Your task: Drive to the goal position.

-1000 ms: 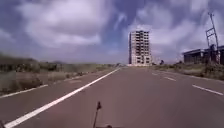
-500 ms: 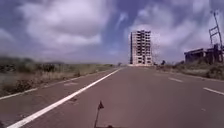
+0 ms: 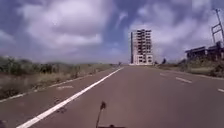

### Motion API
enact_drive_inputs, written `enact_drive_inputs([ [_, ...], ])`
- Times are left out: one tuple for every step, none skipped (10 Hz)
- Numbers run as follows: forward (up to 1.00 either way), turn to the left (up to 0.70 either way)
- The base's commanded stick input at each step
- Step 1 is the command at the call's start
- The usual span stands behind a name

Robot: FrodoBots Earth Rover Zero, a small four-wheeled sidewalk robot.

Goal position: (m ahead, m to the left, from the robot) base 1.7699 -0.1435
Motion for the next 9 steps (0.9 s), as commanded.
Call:
enact_drive_inputs([
  [1.00, 0.00],
  [1.00, 0.00],
  [1.00, 0.00],
  [1.00, 0.00],
  [1.00, 0.00],
  [1.00, 0.00],
  [1.00, 0.00],
  [1.00, 0.00],
  [1.00, 0.00],
])
